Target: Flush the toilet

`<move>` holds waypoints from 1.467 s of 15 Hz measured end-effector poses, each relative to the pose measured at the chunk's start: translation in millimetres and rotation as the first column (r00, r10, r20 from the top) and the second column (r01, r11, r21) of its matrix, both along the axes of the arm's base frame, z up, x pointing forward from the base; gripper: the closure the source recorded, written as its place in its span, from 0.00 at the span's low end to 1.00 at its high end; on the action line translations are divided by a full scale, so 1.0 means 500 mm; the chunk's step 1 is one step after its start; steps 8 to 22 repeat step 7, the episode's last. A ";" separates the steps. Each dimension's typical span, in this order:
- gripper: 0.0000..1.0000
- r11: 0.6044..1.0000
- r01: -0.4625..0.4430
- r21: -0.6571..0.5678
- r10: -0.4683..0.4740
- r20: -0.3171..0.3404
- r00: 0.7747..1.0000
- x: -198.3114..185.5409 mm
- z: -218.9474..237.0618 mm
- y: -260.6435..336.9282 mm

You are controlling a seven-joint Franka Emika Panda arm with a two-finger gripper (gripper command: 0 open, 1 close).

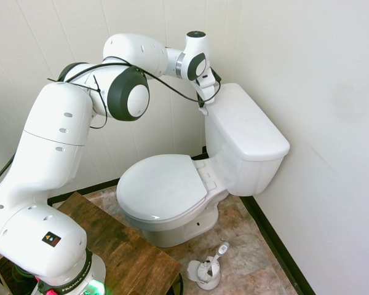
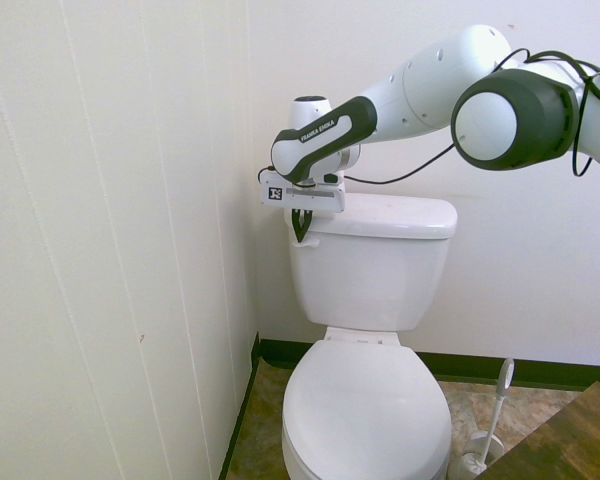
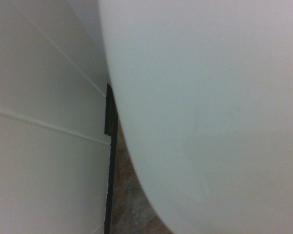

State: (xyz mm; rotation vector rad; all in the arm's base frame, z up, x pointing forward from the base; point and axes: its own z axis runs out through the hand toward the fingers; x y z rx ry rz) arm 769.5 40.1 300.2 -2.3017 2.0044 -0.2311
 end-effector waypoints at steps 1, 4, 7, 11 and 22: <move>1.00 1.000 0.007 0.001 -0.007 -0.012 1.000 0.003 -0.004 -0.001; 1.00 1.000 0.019 0.006 -0.018 -0.037 0.999 0.012 -0.017 -0.004; 1.00 1.000 0.026 0.011 -0.025 -0.052 0.998 0.019 -0.018 -0.006; 1.00 1.000 0.026 0.011 -0.025 -0.052 0.998 0.019 -0.018 -0.006; 1.00 1.000 0.026 0.011 -0.025 -0.052 0.998 0.019 -0.018 -0.006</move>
